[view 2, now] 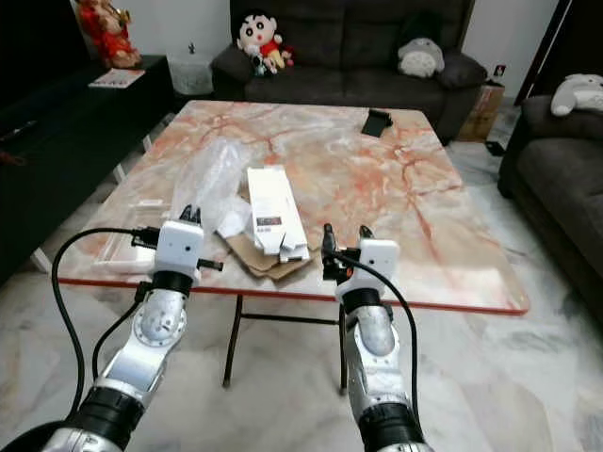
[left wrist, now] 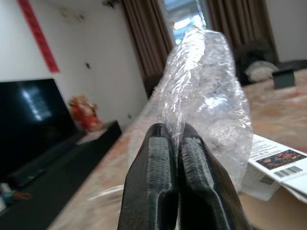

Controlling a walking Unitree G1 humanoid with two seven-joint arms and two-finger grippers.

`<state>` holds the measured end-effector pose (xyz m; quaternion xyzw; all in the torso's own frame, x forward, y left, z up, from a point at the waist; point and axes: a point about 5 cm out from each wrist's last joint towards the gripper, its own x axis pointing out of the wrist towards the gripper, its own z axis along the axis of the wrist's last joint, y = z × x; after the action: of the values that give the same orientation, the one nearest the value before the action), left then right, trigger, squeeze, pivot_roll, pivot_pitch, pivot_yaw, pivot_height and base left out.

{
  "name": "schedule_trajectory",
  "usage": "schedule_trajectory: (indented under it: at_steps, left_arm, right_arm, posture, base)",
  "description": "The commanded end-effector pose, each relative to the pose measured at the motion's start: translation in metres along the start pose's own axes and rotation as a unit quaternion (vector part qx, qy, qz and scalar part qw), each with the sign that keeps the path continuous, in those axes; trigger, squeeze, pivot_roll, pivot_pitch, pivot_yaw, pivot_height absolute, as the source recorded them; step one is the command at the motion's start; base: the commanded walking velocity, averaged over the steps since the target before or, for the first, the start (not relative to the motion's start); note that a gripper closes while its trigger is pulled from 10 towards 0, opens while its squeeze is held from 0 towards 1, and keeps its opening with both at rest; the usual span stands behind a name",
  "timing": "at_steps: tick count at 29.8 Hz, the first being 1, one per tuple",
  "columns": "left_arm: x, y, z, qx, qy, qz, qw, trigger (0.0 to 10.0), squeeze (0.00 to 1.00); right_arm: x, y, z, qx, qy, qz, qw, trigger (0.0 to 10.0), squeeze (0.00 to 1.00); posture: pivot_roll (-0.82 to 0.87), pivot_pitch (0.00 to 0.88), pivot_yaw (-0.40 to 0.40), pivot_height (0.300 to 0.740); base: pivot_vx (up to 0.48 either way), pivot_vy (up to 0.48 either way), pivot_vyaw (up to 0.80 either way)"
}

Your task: Picking trash to rubbish bin

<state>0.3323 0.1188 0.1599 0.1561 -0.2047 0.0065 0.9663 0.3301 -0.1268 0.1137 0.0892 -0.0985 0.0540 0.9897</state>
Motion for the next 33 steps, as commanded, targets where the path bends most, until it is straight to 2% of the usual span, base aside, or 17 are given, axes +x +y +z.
schedule_trajectory:
  at_steps: [1,26,28,30,33]
  left_arm:
    - [-0.002,0.002,-0.002,0.001,0.005,0.004,1.0,10.0,0.0]
    - [-0.004,0.002,-0.002,0.0,0.004,0.002,1.0,10.0,0.0]
    - [-0.004,0.002,-0.004,0.003,0.01,0.0,1.0,10.0,0.0]
    - [-0.01,0.002,-0.02,0.007,0.048,-0.02,0.999,10.0,0.0]
    - [-0.016,0.002,-0.034,0.002,0.081,-0.034,0.996,10.0,0.0]
  right_arm:
    - [0.004,0.003,0.006,-0.003,-0.009,0.006,1.0,10.0,0.0]
    - [-0.002,-0.001,0.003,-0.006,0.0,0.0,1.0,10.0,0.0]
    - [-0.002,-0.001,0.001,-0.008,0.007,0.001,1.0,10.0,0.0]
    - [-0.009,-0.005,-0.016,-0.01,0.045,0.003,0.999,10.0,0.0]
    - [-0.018,-0.01,-0.032,-0.01,0.085,0.0,0.996,10.0,0.0]
  posture:
    - [0.16,0.0,-0.014,0.74]
    - [0.15,0.006,-0.017,0.74]
    - [0.15,0.006,-0.017,0.74]
    - [0.15,0.006,-0.017,0.74]
    - [0.16,0.006,-0.019,0.74]
  base:
    - [-0.289,0.0,0.0]
    - [-0.282,0.0,0.0]
    - [0.0,0.0,0.0]
    - [0.0,0.0,0.0]
    - [0.0,0.0,0.0]
